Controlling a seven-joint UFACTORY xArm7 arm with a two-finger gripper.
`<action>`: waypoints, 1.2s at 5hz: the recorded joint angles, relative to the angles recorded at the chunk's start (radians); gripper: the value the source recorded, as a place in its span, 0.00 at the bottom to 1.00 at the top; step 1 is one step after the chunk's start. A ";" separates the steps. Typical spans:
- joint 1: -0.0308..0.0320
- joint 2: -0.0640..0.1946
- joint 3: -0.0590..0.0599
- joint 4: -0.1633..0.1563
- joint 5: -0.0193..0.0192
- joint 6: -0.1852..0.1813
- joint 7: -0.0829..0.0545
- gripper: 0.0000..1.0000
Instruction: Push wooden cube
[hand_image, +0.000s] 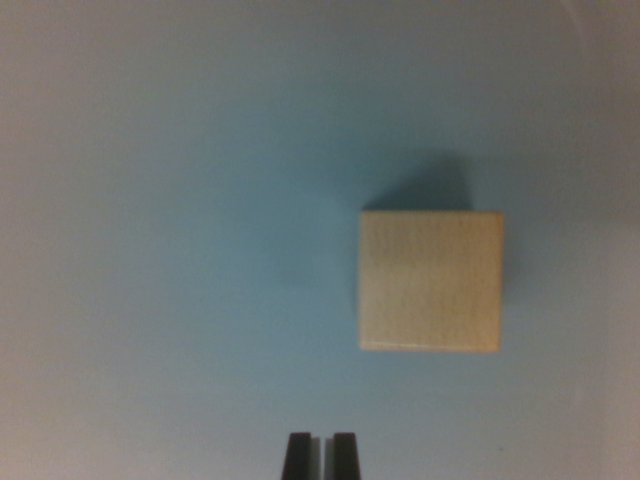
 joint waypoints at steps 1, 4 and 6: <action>0.0000 0.000 0.000 0.000 0.0000 0.000 0.000 0.00; -0.0119 0.038 -0.017 -0.042 0.0075 -0.069 -0.036 0.00; -0.0165 0.053 -0.024 -0.058 0.0104 -0.096 -0.050 0.00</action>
